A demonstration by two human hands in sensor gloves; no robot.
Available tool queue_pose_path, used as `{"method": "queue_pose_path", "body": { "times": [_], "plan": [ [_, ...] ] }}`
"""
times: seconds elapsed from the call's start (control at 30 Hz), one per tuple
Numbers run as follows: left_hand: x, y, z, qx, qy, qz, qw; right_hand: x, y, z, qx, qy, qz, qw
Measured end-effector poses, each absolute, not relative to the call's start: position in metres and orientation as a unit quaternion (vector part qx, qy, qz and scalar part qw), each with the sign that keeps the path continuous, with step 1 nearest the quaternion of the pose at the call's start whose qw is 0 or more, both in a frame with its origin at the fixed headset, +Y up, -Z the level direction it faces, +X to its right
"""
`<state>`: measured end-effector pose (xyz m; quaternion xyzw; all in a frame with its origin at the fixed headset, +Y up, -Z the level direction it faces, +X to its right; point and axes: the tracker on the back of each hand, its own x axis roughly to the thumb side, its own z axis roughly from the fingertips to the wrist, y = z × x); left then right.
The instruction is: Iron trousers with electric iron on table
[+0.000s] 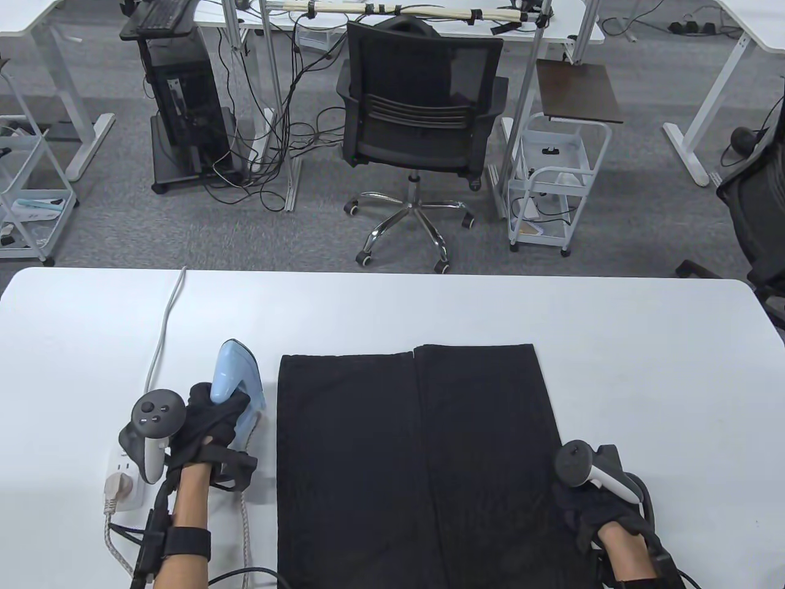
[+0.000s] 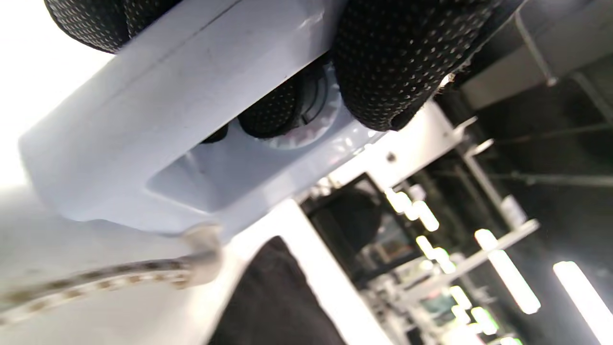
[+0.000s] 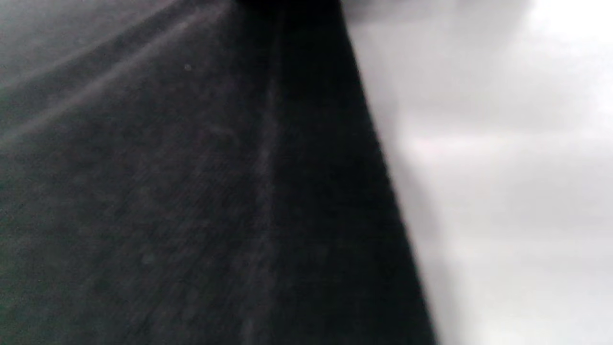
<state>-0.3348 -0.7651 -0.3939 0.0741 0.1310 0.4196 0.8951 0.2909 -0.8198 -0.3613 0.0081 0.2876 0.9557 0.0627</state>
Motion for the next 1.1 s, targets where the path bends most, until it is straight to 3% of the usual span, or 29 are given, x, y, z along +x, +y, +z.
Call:
{"method": "queue_pose_path", "body": {
  "times": [0.3,0.4,0.5,0.67,0.83,0.97,1.1],
  "plan": [
    [-0.336,-0.775,-0.381,0.059,0.167,0.408,0.896,0.291,-0.820,-0.361,0.009,0.290,0.955,0.065],
    [-0.330,-0.766,-0.377,0.062,0.166,0.356,0.917,0.291,-0.820,-0.361,0.009,0.289,0.955,0.065],
    [-0.328,-0.742,-0.368,0.094,0.151,0.347,0.921,0.291,-0.820,-0.360,0.011,0.286,0.956,0.062],
    [-0.333,-0.677,-0.345,0.161,0.134,0.320,0.924,0.291,-0.816,-0.359,0.013,0.263,0.962,0.076],
    [-0.340,-0.624,-0.322,0.203,0.144,0.218,0.944,0.287,-0.790,-0.353,0.027,0.160,0.982,0.099],
    [-0.352,-0.625,-0.322,0.110,0.180,0.059,0.976,0.279,-0.773,-0.343,0.065,0.116,0.983,0.123],
    [-0.373,-0.660,-0.328,0.005,0.226,0.049,0.973,0.271,-0.773,-0.338,0.096,0.126,0.980,0.121]
  ]
}}
